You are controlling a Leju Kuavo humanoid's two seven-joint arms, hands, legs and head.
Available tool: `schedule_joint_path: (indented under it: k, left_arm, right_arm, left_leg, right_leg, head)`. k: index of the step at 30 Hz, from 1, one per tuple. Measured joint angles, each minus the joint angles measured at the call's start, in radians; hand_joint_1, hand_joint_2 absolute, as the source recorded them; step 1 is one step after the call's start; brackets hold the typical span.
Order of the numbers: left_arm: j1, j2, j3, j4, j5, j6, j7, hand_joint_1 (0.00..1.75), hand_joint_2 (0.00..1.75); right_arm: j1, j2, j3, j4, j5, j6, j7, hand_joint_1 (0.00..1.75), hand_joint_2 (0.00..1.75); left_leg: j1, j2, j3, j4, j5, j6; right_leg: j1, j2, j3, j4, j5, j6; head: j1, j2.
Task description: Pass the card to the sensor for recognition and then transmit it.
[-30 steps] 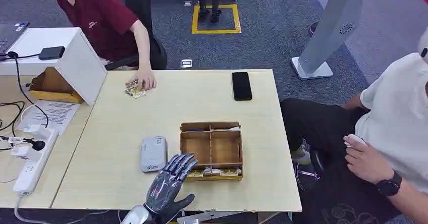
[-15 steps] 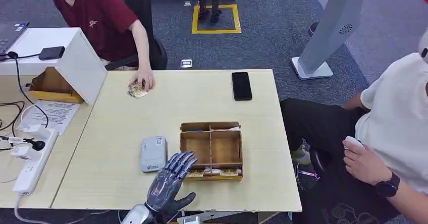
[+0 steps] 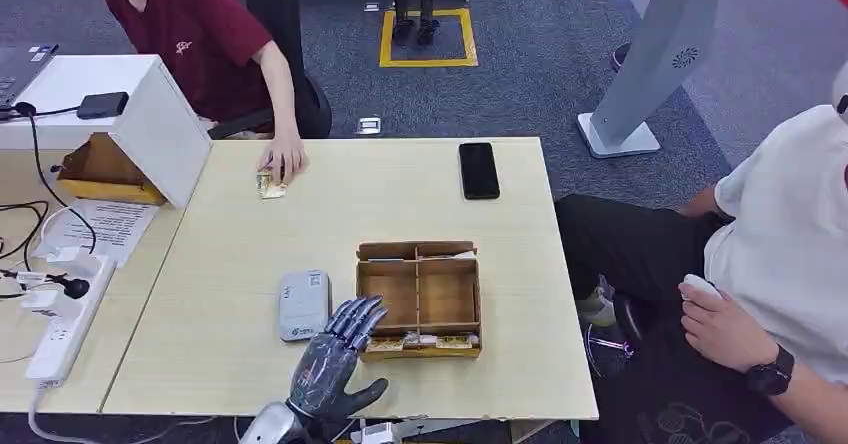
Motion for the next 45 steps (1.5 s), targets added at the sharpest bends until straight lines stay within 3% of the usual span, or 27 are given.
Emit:
schedule_joint_path:
  k: [1,2,3,6,8,9,10,12,14,15,16,17,18,20,21,32,35,45]
  left_arm:
    - [0.0,0.0,0.002,0.0,0.008,-0.004,-0.002,1.13,1.75]
    - [0.0,0.0,0.003,0.001,0.014,-0.011,-0.004,1.52,1.75]
    - [0.0,0.0,0.004,0.001,0.018,-0.019,-0.006,1.55,1.75]
    - [0.0,0.0,0.005,0.003,0.022,-0.038,-0.009,1.57,1.75]
    - [-0.004,0.0,0.007,0.005,0.022,-0.045,-0.01,1.71,1.75]
    - [-0.008,0.0,0.008,0.006,0.024,-0.046,-0.01,1.57,1.75]
    - [-0.011,0.0,0.009,0.006,0.025,-0.047,-0.01,1.71,1.75]
    - [-0.011,0.0,0.011,0.007,0.033,-0.045,-0.009,1.68,1.75]
    - [-0.012,0.0,0.013,0.007,0.034,-0.042,-0.01,1.48,1.75]
    - [-0.012,0.0,0.014,0.007,0.036,-0.042,-0.01,1.27,1.75]
    - [-0.012,0.0,0.015,0.007,0.037,-0.04,-0.01,1.36,1.75]
    - [-0.013,0.0,0.018,0.007,0.039,-0.039,-0.01,1.27,1.75]
    - [-0.013,0.0,0.02,0.007,0.04,-0.039,-0.01,1.06,1.75]
    - [-0.012,0.0,0.023,0.007,0.042,-0.039,-0.011,1.47,1.75]
    - [-0.012,0.0,0.025,0.007,0.042,-0.039,-0.011,1.57,1.75]
    - [-0.012,0.0,0.027,0.007,0.043,-0.039,-0.011,1.55,1.75]
    - [-0.012,0.0,0.027,0.007,0.043,-0.039,-0.011,1.41,1.75]
    - [-0.012,0.0,0.029,0.007,0.049,-0.039,-0.014,1.57,1.75]
  right_arm:
    - [0.0,0.0,-0.001,0.0,0.001,0.0,0.0,0.0,1.75]
    - [0.0,0.0,-0.002,0.0,0.003,0.0,0.0,0.0,1.75]
    - [0.0,0.0,-0.003,0.0,0.004,0.0,0.0,0.0,1.75]
    - [0.0,0.0,-0.011,0.0,0.008,0.0,0.0,0.0,1.75]
    - [0.0,0.0,-0.016,0.0,0.008,0.0,-0.001,0.0,1.75]
    - [0.0,0.0,-0.016,0.0,0.009,0.0,-0.002,0.0,1.75]
    - [0.0,0.0,-0.017,0.0,0.009,0.0,-0.002,0.0,1.75]
    - [0.0,0.0,-0.018,0.0,0.01,0.0,-0.003,0.0,1.75]
    - [0.001,0.0,-0.021,0.0,0.011,0.0,-0.003,0.0,1.75]
    - [0.001,0.0,-0.022,0.0,0.011,0.0,-0.003,0.0,1.75]
    - [0.001,0.0,-0.023,0.0,0.012,0.0,-0.003,0.0,1.75]
    - [0.001,0.0,-0.023,0.0,0.012,0.0,-0.003,0.0,1.75]
    - [0.001,0.0,-0.024,0.0,0.013,0.0,-0.003,0.0,1.75]
    - [0.002,0.0,-0.025,0.0,0.017,0.0,-0.004,0.0,1.75]
    - [0.002,0.0,-0.026,0.0,0.018,0.0,-0.004,0.0,1.75]
    - [0.002,0.0,-0.038,0.0,0.019,0.0,-0.004,0.0,1.75]
    - [0.002,0.0,-0.04,0.0,0.019,0.0,-0.004,0.0,1.75]
    - [0.003,0.0,-0.041,0.0,0.022,0.0,-0.004,0.0,1.75]
  left_leg:
    - [0.0,0.0,0.0,0.0,0.0,0.0]
    - [0.0,0.0,0.0,0.0,0.0,0.0]
    - [0.0,0.0,0.0,0.0,0.0,0.0]
    - [0.0,0.0,0.0,0.0,0.0,0.0]
    - [0.0,0.0,0.0,0.0,0.0,0.0]
    - [0.0,0.0,0.0,0.0,0.0,0.0]
    - [0.0,0.0,0.0,0.0,0.0,0.0]
    - [0.0,0.0,0.0,0.0,0.0,0.0]
    - [0.0,0.0,0.0,0.0,0.0,0.0]
    - [0.0,0.0,0.001,0.0,0.0,0.0]
    - [0.0,0.0,0.001,0.0,0.0,0.0]
    - [0.0,0.0,0.001,0.0,0.0,0.0]
    - [0.0,0.0,0.001,0.0,0.0,0.0]
    - [0.0,0.0,0.001,0.0,0.0,0.0]
    - [0.0,0.0,0.001,0.0,0.0,0.0]
    - [0.0,0.0,0.001,0.0,0.0,0.0]
    - [0.0,0.0,0.001,0.0,0.0,0.0]
    - [0.0,0.0,0.001,0.0,0.0,0.0]
  right_leg:
    - [0.0,0.0,0.0,0.0,0.0,0.0]
    - [0.0,0.0,0.0,0.0,0.0,0.0]
    - [0.0,0.0,0.0,0.0,0.0,0.0]
    - [0.0,0.0,0.0,0.0,0.0,0.0]
    - [0.0,0.0,0.0,0.0,0.0,0.0]
    - [0.0,0.0,0.0,0.0,0.0,0.0]
    - [0.0,0.0,0.001,0.0,0.0,0.0]
    - [0.0,0.0,0.001,0.0,0.0,0.0]
    - [0.0,0.0,0.001,0.0,0.0,0.0]
    - [0.0,0.0,0.001,0.0,0.0,0.0]
    - [0.0,0.0,0.001,0.0,0.0,0.0]
    - [0.0,0.0,0.001,0.0,0.0,0.0]
    - [0.0,0.0,0.001,0.0,0.0,0.0]
    - [0.0,0.0,0.001,0.0,0.0,0.0]
    - [0.0,0.0,0.001,0.0,0.0,0.0]
    - [0.0,0.0,0.001,0.0,0.0,0.0]
    - [0.0,0.0,0.001,0.0,0.0,0.0]
    - [0.0,0.0,0.001,0.0,0.0,0.0]
  head:
    - [0.0,0.0]
    - [0.0,0.0]
    - [0.0,0.0]
    - [0.0,0.0]
    - [0.0,0.0]
    - [0.0,0.0]
    - [0.0,0.0]
    - [0.0,0.0]
    - [0.0,0.0]
    - [0.0,0.0]
    - [0.0,0.0]
    - [0.0,0.0]
    - [0.0,0.0]
    - [0.0,0.0]
    - [0.0,0.0]
    - [0.0,0.0]
    - [0.0,0.0]
    - [0.0,0.0]
